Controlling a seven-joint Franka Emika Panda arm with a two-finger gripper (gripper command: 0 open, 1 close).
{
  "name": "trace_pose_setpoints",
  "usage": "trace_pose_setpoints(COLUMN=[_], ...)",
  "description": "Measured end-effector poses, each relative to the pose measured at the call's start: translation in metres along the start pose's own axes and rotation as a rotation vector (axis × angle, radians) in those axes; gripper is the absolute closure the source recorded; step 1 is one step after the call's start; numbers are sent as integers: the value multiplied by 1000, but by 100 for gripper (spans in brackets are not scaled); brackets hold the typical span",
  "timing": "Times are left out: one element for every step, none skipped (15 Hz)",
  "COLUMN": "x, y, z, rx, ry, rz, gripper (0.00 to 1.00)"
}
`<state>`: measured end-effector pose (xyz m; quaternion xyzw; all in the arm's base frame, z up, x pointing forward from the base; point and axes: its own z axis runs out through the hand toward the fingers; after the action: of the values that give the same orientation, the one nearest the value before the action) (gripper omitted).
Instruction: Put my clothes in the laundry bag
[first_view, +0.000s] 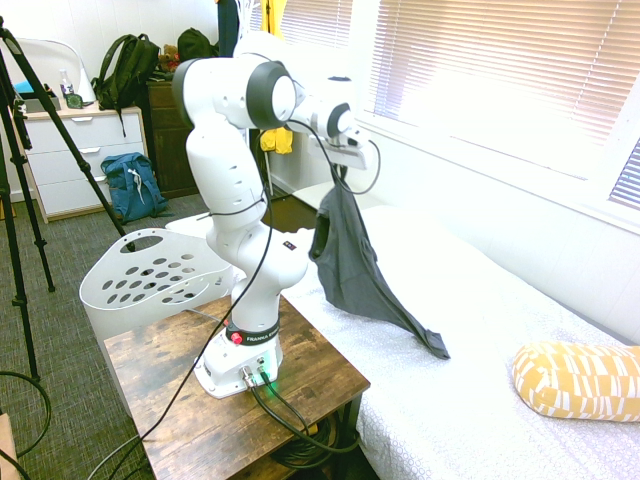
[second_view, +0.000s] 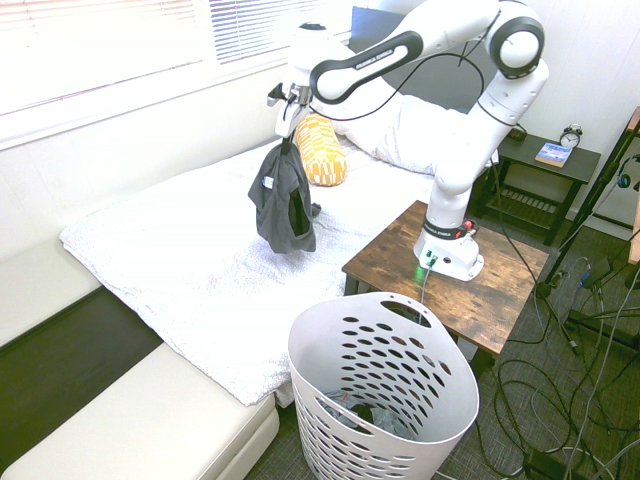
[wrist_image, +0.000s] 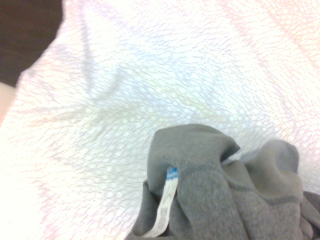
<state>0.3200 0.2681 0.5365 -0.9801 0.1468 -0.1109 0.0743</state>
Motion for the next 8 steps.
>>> trace_pose_setpoints(x=[-47,-101,-159,-218,-283,-348,-396,-434], y=[-13,-20,-20,-17,-10,1,9,13], z=[-34,-67,-98,-127,-154,-176,-186,-184], rx=[4,8,15,24,31,41,48,47], ry=[-4,-11,-24,-32,-28,-13,-3,-2], rz=[-32,-63,-101,-141,-179,-217,-250,-278], gripper=[100,100,100,100,100,100,100,100])
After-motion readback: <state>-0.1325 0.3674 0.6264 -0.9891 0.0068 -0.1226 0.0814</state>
